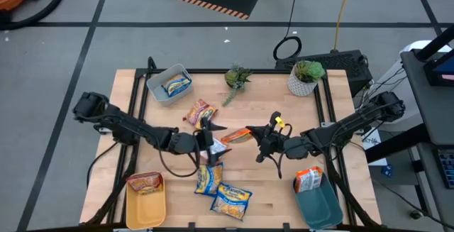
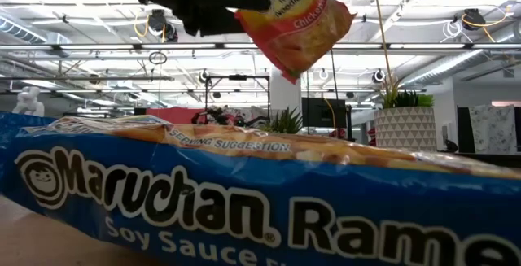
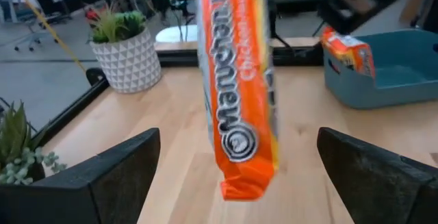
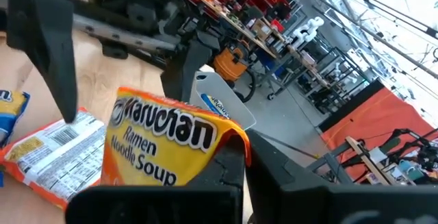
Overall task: Sort Maruchan noodles
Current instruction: Put the right orange noodle pack into the blue bin
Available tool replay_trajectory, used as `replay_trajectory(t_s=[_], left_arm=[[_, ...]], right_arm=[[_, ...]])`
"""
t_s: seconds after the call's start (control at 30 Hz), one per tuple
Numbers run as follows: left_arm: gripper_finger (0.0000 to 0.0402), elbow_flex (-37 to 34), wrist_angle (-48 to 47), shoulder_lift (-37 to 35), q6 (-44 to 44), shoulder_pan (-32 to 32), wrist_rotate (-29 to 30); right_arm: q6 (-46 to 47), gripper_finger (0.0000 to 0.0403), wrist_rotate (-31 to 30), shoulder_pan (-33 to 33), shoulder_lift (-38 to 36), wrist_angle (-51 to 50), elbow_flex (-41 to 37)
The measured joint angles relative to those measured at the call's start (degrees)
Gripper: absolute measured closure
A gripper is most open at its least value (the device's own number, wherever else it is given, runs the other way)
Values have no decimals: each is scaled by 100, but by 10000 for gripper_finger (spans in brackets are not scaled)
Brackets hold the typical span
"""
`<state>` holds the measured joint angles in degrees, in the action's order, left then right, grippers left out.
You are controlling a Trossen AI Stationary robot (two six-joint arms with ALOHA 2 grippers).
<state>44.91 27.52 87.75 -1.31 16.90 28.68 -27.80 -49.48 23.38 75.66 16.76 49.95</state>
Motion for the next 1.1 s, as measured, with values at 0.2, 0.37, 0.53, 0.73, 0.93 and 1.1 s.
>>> replay_trajectory(t_s=[0.2,0.37,0.53,0.73,0.93,1.1], left_arm=[[5,-2,502,263,-158,-138,3],[5,-2,802,540,214,-139,-6],[35,-4,1015,664,275,-148,-8],[109,-4,1132,655,269,-209,-4],[188,-2,1179,653,265,-205,-50],[260,-4,1225,653,271,-205,-42]], right_arm=[[6,403,1,0,0,173,0],[8,403,3,0,0,187,0],[10,403,3,0,0,185,0],[10,403,3,0,0,182,0],[148,403,3,0,0,171,0],[161,403,9,0,0,137,0]])
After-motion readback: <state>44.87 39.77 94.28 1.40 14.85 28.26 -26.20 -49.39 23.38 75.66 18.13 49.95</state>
